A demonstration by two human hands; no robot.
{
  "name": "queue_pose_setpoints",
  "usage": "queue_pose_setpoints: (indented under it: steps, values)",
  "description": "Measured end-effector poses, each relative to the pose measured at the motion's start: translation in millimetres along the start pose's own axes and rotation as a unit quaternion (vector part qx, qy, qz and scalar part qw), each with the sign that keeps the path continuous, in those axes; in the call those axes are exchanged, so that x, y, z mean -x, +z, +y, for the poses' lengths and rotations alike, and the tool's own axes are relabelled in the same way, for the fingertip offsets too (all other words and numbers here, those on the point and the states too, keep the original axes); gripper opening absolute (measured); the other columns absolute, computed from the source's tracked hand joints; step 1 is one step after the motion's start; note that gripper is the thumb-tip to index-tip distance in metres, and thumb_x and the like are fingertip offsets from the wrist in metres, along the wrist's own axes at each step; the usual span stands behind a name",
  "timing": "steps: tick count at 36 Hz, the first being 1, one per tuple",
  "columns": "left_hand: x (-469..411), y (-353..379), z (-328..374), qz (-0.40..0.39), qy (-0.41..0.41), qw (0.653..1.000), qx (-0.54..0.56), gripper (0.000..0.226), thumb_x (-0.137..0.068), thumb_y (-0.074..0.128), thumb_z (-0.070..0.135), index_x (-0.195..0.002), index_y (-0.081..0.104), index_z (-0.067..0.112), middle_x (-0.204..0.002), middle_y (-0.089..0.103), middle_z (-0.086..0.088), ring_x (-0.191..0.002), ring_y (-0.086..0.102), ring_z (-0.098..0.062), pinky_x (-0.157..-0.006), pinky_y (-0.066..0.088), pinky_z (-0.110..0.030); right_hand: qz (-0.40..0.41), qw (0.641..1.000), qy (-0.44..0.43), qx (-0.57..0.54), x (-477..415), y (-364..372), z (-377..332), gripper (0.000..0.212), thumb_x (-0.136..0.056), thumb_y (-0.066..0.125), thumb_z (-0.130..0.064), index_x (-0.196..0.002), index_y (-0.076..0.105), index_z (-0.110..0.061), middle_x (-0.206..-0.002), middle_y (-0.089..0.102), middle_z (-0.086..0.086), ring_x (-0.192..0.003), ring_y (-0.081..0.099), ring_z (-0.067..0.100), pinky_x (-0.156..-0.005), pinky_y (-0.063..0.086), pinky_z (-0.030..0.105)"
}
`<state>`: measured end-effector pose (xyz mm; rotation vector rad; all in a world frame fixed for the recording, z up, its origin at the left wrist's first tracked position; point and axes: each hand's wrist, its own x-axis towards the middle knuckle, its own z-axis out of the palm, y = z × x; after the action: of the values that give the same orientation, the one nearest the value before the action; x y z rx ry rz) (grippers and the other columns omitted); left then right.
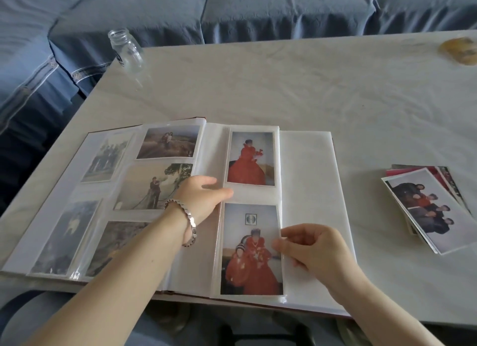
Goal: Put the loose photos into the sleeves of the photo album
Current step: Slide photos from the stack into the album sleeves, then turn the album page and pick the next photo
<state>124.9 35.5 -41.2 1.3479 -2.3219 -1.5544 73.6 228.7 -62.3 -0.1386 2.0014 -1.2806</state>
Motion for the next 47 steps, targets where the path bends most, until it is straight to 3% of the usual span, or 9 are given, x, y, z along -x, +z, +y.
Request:
queue_pose_setpoints:
  steps: [4,6,15,25,29,34,37,42,47]
  values:
    - [6,3,1,-0.022,0.021,0.999,-0.01,0.007,-0.088,0.062,0.016,-0.091,0.068,0.012,-0.075,0.057,0.001,-0.068,0.051,-0.01,-0.06,0.036,-0.012,0.022,1.0,0.01,-0.019,2,-1,-1,0.014,-0.07,0.077,-0.023,-0.077,0.065,-0.019,-0.052,0.065,-0.003,-0.04,0.053,0.002,-0.043,0.044,0.013]
    - [6,5,-3,-0.015,0.039,0.999,-0.017,0.024,-0.089,0.061,0.016,-0.065,0.055,0.02,-0.077,0.049,-0.005,-0.069,0.043,-0.016,-0.057,0.031,-0.015,0.019,0.999,0.011,-0.026,3,-1,-2,0.012,-0.071,0.077,-0.02,-0.076,0.067,-0.016,-0.05,0.064,-0.003,-0.039,0.052,0.001,-0.043,0.044,0.012]
    - [12,23,-9,0.061,-0.055,0.972,0.22,0.032,-0.093,0.054,0.008,-0.064,0.054,0.022,-0.069,0.047,-0.003,-0.055,0.037,-0.012,-0.052,0.03,-0.023,-0.015,1.0,0.009,-0.012,5,4,-7,0.013,-0.079,0.072,-0.018,-0.067,0.071,-0.014,-0.057,0.068,0.0,-0.043,0.057,0.004,-0.041,0.039,0.01]
    - [15,23,-5,0.052,-0.042,0.968,0.243,0.028,-0.093,0.054,0.008,-0.068,0.055,0.021,-0.069,0.049,0.001,-0.062,0.041,-0.01,-0.059,0.034,-0.02,-0.074,0.993,0.056,0.066,-1,-4,-11,0.022,-0.083,0.067,-0.031,-0.068,0.071,-0.014,-0.061,0.07,-0.002,-0.043,0.054,0.0,-0.044,0.038,0.012]
    - [19,21,2,0.002,0.035,0.985,0.17,0.012,-0.09,0.058,0.009,-0.099,0.065,0.014,-0.086,0.062,0.006,-0.084,0.055,-0.008,-0.08,0.042,-0.017,-0.059,0.976,-0.019,0.207,-5,-14,-9,0.025,-0.084,0.066,-0.036,-0.062,0.068,-0.023,-0.048,0.063,-0.007,-0.035,0.046,0.002,-0.04,0.035,0.013]
    - [30,28,28,-0.069,0.168,0.98,0.086,0.022,-0.089,0.06,0.017,-0.074,0.06,0.033,-0.078,0.059,0.002,-0.071,0.052,-0.008,-0.065,0.042,-0.013,0.085,0.969,-0.108,0.206,-9,-53,-8,0.013,-0.085,0.065,-0.026,-0.072,0.067,-0.028,-0.062,0.066,-0.015,-0.05,0.061,0.0,-0.046,0.04,0.008]
    - [34,51,44,-0.124,0.192,0.967,0.109,0.019,-0.088,0.063,0.016,-0.089,0.06,0.035,-0.075,0.065,0.017,-0.07,0.057,0.005,-0.067,0.041,-0.002,0.199,0.945,-0.129,0.226,-9,-88,-8,0.007,-0.084,0.065,-0.019,-0.081,0.071,-0.021,-0.069,0.065,-0.014,-0.063,0.059,0.002,-0.052,0.038,0.008]
    - [34,97,56,-0.137,0.219,0.966,0.0,0.051,-0.084,0.063,0.037,-0.131,0.046,0.03,-0.125,0.045,0.017,-0.109,0.042,0.008,-0.096,0.031,-0.01,0.294,0.894,-0.128,0.313,-14,-138,11,0.013,-0.083,0.067,-0.019,-0.094,0.071,-0.014,-0.101,0.064,0.001,-0.073,0.058,0.018,-0.069,0.038,0.025]
    - [38,130,61,-0.172,0.197,0.951,-0.166,0.055,-0.092,0.048,0.044,-0.142,0.033,0.027,-0.151,0.022,0.005,-0.138,0.02,-0.01,-0.11,0.021,-0.027,0.239,0.858,-0.028,0.454,-23,-160,32,0.053,-0.083,0.062,-0.044,-0.128,0.051,-0.018,-0.128,0.052,0.004,-0.113,0.05,0.028,-0.088,0.042,0.035]
